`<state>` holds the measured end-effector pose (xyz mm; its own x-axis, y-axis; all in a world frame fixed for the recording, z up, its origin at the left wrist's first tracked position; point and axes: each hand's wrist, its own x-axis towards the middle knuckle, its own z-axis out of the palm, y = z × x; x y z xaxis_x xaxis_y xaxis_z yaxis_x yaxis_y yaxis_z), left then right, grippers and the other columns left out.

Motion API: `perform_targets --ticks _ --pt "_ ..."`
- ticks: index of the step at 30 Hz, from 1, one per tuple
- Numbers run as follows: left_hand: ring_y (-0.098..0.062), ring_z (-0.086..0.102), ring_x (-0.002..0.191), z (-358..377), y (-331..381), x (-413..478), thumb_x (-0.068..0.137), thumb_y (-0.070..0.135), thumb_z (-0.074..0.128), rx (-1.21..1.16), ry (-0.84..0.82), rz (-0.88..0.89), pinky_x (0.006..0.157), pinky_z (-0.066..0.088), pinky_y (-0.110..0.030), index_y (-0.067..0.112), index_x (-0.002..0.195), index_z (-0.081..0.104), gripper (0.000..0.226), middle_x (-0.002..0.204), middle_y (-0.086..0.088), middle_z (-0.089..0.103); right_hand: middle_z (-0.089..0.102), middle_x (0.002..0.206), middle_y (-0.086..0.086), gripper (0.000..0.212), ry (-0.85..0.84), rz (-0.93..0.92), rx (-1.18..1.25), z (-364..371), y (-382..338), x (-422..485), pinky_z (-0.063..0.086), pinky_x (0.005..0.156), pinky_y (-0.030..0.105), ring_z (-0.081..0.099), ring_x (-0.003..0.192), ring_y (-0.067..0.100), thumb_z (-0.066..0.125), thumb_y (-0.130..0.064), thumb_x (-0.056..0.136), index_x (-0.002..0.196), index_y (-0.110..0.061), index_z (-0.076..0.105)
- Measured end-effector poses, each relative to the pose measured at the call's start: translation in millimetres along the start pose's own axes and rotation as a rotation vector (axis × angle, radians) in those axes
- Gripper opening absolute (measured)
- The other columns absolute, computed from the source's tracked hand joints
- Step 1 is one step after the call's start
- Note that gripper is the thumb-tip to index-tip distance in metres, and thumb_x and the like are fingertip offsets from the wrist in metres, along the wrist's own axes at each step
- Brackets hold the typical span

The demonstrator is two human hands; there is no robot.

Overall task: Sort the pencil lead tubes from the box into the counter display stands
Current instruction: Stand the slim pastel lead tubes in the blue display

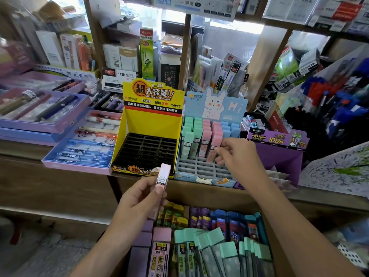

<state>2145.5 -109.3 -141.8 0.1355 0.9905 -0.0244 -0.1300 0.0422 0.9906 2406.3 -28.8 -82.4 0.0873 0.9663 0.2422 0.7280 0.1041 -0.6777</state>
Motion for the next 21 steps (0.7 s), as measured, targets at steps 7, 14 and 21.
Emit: perform_targets --ticks 7,14,21 --pt "-0.021 0.073 0.086 0 -2 1 0.089 0.025 0.068 0.088 -0.007 0.067 0.076 0.059 -0.023 0.027 0.095 0.075 0.009 0.090 -0.009 0.078 0.074 0.077 -0.004 0.008 0.064 0.029 0.120 -3 3 -10 0.065 0.065 0.031 0.074 0.064 0.006 0.073 -0.011 0.095 0.101 -0.010 0.077" --pt "-0.027 0.071 0.084 1 6 6 0.095 0.019 0.068 0.160 -0.069 0.207 0.085 0.055 -0.024 0.009 0.092 0.069 0.010 0.078 -0.013 0.075 0.078 0.076 -0.002 0.010 0.009 0.075 0.392 -28 9 -56 0.059 0.057 0.021 0.075 0.063 0.015 0.070 -0.011 0.096 0.096 -0.019 0.076" --pt "-0.019 0.065 0.081 19 31 28 0.091 0.024 0.071 0.286 -0.006 0.294 0.071 0.051 -0.020 0.023 0.092 0.074 0.003 0.085 -0.001 0.071 0.077 0.080 0.002 0.015 -0.238 0.244 0.359 -27 48 -107 0.061 0.059 0.028 0.074 0.066 0.020 0.067 -0.005 0.096 0.095 -0.017 0.076"
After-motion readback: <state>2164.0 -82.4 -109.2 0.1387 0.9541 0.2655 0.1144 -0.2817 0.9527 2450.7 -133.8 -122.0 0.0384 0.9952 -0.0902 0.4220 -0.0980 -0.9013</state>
